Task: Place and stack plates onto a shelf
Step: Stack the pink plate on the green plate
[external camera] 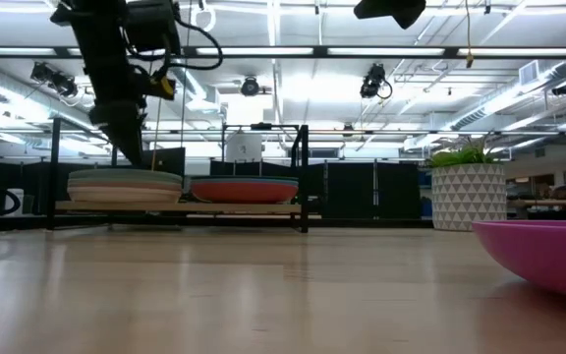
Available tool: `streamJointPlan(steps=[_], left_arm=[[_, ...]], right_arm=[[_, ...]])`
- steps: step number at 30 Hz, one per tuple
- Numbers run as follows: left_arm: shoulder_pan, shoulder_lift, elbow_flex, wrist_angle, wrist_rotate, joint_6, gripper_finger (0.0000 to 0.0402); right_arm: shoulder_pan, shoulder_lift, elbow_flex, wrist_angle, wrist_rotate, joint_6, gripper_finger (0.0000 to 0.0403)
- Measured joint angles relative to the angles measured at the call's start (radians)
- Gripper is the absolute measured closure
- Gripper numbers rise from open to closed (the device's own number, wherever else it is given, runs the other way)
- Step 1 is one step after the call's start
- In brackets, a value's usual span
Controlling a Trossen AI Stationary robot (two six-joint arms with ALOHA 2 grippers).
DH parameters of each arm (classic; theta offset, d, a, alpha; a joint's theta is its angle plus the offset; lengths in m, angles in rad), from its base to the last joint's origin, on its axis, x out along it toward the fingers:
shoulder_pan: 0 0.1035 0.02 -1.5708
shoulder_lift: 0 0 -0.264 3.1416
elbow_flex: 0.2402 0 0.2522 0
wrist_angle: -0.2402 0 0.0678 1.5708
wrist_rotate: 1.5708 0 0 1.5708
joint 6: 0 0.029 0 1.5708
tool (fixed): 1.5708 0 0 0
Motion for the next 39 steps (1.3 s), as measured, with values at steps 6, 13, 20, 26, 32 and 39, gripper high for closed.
streamJointPlan(steps=[6,13,20,26,32,39], left_arm=[[0.049,0.0,-0.027,0.055,-0.087,-0.005,0.0225],[0.07,0.023,-0.027,0.116,-0.085,0.013,0.023],[0.054,0.093,-0.028,0.122,-0.081,0.016,0.023],[0.03,0.073,0.01,0.112,-0.153,0.063,0.023],[-0.028,0.018,0.077,0.16,-0.004,0.074,0.023],[-0.126,0.005,0.078,0.245,0.129,0.074,0.023]], right_arm=[[0.0,0.0,0.0,-0.001,0.0,-0.007,0.0237],[0.0,0.0,0.0,-0.005,-0.004,-0.008,0.0237],[0.009,0.0,-0.033,0.016,-0.004,-0.004,0.0236],[0.009,0.001,-0.055,0.017,-0.004,0.021,0.0236],[0.006,0.053,-0.055,-0.006,-0.142,0.145,0.0234],[0.009,0.228,-0.055,-0.067,-0.351,0.283,0.0225]])
